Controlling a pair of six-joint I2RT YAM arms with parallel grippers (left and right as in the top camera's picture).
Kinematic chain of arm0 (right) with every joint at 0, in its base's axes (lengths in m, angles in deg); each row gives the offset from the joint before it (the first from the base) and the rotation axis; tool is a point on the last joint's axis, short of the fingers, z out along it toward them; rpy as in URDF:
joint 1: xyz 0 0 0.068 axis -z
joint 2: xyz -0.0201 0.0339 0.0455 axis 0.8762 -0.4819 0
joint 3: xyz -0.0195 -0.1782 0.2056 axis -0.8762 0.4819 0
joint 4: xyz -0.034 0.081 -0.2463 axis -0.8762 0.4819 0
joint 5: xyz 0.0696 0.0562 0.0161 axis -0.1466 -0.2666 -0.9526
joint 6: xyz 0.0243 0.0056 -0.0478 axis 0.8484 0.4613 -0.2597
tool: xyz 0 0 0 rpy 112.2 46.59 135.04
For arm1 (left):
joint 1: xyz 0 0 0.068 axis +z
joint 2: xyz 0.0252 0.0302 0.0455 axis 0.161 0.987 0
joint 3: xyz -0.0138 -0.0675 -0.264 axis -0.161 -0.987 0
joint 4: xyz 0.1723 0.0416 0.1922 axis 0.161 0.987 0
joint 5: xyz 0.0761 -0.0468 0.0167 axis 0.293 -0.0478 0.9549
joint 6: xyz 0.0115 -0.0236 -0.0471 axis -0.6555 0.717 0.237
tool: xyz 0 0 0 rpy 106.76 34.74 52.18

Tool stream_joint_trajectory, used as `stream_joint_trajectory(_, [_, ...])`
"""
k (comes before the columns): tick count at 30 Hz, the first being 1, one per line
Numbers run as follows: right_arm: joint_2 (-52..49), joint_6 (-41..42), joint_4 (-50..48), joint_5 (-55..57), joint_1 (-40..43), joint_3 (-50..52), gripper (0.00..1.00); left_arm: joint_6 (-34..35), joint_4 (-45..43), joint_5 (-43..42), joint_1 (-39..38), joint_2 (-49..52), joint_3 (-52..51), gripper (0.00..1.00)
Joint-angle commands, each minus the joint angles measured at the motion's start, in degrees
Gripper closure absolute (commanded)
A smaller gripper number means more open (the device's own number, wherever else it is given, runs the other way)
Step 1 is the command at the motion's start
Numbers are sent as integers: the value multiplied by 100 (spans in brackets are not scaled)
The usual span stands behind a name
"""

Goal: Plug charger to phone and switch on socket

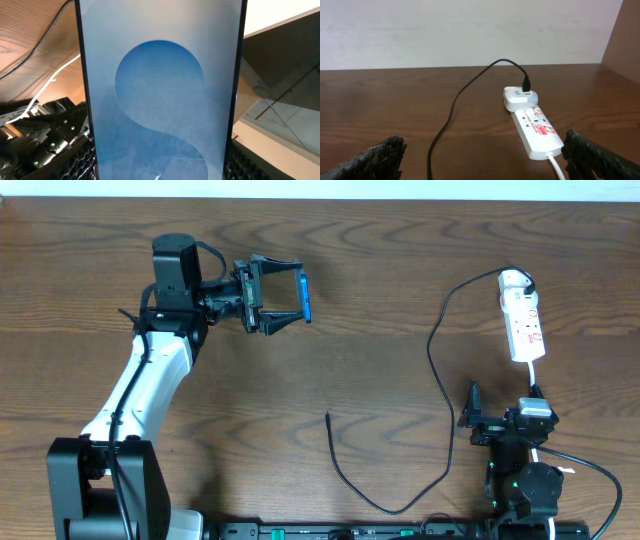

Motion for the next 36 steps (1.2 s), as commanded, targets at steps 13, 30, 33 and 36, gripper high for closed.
stream_joint_trajectory(13, [39,-85,24,24,-44,7,1,4,-55,-199,15,-186,22,93])
stream_joint_trajectory(30, [39,-85,24,24,-44,7,1,-92,-52,-197,15,-186,22,93])
stream_joint_trajectory(33, [39,-85,24,24,-44,7,1,-203,-55,-153,15,-184,22,93])
stream_joint_trajectory(36, [39,-85,24,24,-44,7,1,-514,-52,-50,15,-184,22,93])
